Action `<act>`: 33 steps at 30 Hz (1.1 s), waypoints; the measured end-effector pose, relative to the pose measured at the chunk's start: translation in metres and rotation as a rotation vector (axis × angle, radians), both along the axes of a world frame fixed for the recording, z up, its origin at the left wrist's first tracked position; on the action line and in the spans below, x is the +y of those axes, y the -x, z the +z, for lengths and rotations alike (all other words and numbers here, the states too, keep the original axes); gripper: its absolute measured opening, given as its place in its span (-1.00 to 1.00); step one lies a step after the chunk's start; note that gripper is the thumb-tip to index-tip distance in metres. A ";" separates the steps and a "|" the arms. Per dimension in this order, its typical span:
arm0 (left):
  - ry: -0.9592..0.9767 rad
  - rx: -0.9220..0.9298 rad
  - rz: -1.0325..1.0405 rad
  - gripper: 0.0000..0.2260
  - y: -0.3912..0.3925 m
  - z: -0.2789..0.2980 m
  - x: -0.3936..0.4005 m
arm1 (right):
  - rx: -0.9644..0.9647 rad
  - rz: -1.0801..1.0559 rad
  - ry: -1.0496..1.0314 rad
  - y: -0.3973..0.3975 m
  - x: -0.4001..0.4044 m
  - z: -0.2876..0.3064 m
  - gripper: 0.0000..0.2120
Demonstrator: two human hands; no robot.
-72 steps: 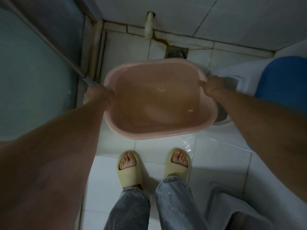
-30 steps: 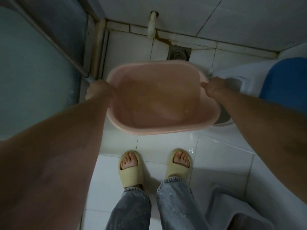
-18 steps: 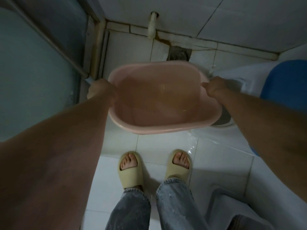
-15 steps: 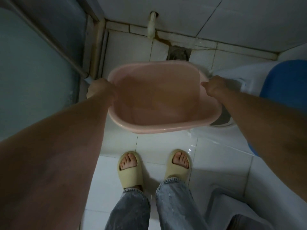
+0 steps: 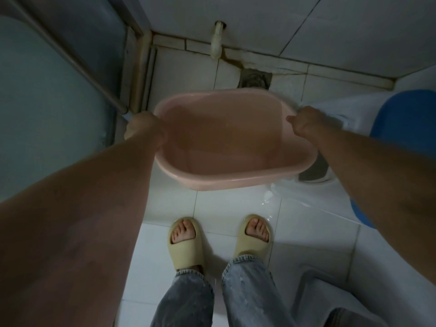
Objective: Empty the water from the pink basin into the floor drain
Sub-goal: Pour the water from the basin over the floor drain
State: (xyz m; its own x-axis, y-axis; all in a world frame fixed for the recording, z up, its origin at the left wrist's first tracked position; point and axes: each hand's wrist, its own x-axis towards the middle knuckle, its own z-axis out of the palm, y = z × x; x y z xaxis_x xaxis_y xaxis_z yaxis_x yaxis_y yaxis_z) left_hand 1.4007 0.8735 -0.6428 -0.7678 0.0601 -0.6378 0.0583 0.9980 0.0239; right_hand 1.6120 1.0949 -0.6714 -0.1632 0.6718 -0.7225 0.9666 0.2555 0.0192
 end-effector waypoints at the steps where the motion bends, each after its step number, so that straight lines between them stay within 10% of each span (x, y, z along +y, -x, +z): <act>1: 0.006 -0.001 -0.002 -0.71 0.000 0.001 0.001 | -0.001 0.005 0.002 0.000 0.000 0.001 -0.53; 33: -0.042 -0.056 0.132 -0.66 0.006 0.018 0.021 | -0.018 0.070 -0.022 0.000 0.003 0.004 -0.67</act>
State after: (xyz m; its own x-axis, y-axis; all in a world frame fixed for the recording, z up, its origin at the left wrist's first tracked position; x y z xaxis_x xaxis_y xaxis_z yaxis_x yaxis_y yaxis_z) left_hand 1.3949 0.8941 -0.6247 -0.7344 -0.0114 -0.6786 -0.0763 0.9949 0.0658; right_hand 1.6125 1.0978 -0.6671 -0.1977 0.6749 -0.7109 0.9458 0.3220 0.0427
